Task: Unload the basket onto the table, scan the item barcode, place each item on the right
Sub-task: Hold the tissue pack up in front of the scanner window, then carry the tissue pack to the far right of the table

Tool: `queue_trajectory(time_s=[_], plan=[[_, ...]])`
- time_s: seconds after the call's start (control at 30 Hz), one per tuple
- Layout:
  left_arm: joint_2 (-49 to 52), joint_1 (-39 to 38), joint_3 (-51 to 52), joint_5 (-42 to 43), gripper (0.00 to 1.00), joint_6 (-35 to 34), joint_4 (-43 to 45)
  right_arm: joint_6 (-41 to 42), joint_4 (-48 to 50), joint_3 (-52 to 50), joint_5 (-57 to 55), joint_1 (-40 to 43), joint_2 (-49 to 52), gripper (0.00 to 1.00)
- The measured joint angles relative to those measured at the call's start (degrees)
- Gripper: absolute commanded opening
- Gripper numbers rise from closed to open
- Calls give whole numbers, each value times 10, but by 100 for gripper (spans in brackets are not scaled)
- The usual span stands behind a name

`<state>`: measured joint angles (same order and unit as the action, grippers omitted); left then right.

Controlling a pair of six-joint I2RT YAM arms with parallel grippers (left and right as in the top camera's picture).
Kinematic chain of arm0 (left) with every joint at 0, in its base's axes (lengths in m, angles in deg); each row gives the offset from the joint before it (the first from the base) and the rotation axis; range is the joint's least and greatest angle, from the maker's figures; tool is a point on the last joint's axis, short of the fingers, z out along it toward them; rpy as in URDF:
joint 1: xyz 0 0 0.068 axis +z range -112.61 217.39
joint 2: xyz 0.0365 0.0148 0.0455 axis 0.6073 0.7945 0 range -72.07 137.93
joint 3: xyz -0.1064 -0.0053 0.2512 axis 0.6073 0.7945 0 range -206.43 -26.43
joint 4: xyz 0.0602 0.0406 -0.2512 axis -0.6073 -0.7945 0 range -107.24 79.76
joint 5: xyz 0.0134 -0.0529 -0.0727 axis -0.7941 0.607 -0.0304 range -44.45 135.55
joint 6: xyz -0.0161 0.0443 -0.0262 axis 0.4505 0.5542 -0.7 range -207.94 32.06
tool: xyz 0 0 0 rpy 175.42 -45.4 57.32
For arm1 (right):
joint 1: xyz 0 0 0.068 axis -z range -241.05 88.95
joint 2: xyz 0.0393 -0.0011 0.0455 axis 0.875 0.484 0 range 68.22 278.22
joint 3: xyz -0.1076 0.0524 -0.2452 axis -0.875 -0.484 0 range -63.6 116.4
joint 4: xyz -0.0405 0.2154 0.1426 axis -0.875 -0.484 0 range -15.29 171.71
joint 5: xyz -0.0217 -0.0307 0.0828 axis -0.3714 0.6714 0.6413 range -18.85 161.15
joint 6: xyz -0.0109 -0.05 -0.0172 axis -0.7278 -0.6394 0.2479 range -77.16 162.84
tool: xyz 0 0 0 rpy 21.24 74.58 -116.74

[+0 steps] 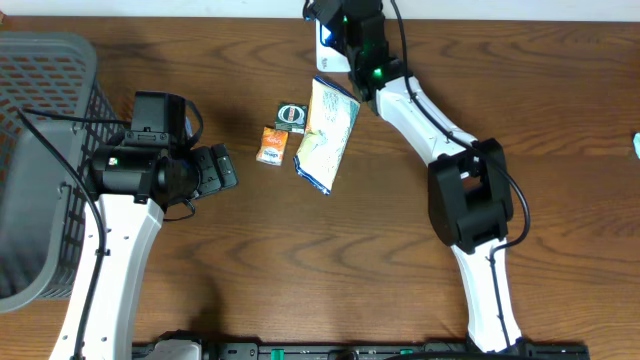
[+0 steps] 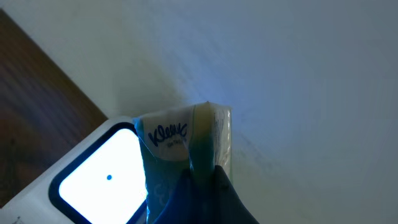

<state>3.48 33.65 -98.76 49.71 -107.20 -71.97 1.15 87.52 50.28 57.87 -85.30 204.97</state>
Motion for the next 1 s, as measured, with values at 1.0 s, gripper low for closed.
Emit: queue_trajectory(time_s=[1.0], plan=[[0,0,0,0,98,0,0,245,-207,1,-28,106,-10,1]])
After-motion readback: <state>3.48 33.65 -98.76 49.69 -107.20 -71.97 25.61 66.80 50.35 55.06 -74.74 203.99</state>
